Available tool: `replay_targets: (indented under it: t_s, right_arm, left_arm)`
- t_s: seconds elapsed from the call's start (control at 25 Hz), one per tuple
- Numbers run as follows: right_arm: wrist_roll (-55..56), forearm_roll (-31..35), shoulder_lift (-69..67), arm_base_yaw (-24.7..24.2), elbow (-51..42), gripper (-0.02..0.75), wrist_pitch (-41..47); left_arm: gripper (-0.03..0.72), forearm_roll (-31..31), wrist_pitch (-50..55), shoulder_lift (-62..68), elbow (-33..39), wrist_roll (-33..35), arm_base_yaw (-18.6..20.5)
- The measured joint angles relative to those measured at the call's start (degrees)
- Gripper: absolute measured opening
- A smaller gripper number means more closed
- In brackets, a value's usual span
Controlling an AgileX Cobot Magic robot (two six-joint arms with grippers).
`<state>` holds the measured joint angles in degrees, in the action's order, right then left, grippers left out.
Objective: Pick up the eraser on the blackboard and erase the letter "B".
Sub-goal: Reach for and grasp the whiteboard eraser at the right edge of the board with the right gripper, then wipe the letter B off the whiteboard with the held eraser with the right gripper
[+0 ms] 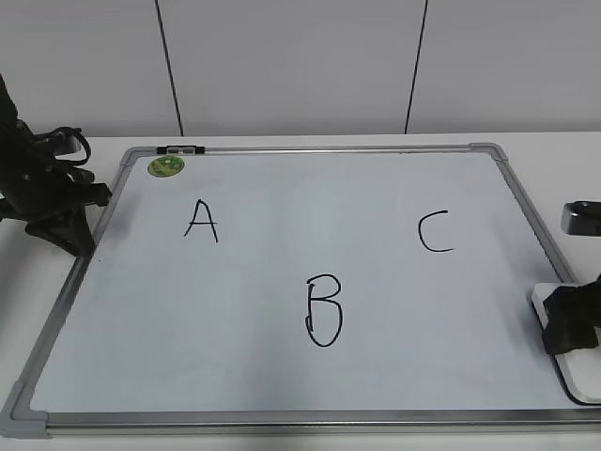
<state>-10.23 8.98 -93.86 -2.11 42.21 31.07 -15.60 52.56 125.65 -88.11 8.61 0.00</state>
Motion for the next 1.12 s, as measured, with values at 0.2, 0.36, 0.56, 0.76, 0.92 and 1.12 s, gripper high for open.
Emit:
replay_targets:
  t_s: [0.2, 0.36, 0.56, 0.76, 0.92, 1.12]
  right_arm:
    - [0.0, -0.1, -0.5, 0.0, 2.2, 0.542, 3.5]
    - [0.0, -0.7, -0.5, 0.0, 5.2, 0.541, 7.6]
    - [0.0, -0.8, -0.5, 0.0, 10.0, 0.54, 14.2]
    - [0.0, -0.9, -0.5, 1.2, 15.6, 0.54, 19.3]
    - [0.0, -0.9, -0.5, 7.4, 20.8, 0.539, 21.5]
    - [0.0, -0.9, -0.7, 16.9, 25.1, 0.539, 21.9]
  left_arm:
    - [0.035, -0.1, 0.0, 0.0, 0.0, 0.0, 0.0]
    - [0.035, -0.1, 0.0, 0.0, 0.0, 0.0, 0.0]
    - [0.035, -0.2, 0.0, 0.0, 0.0, 0.0, 0.0]
    - [0.035, -0.2, 0.0, 0.0, 0.0, 0.0, 0.0]
    - [0.035, -0.2, 0.0, 0.0, 0.0, 0.0, 0.0]
    - [0.035, -0.2, 0.0, 0.0, 0.0, 0.0, 0.1]
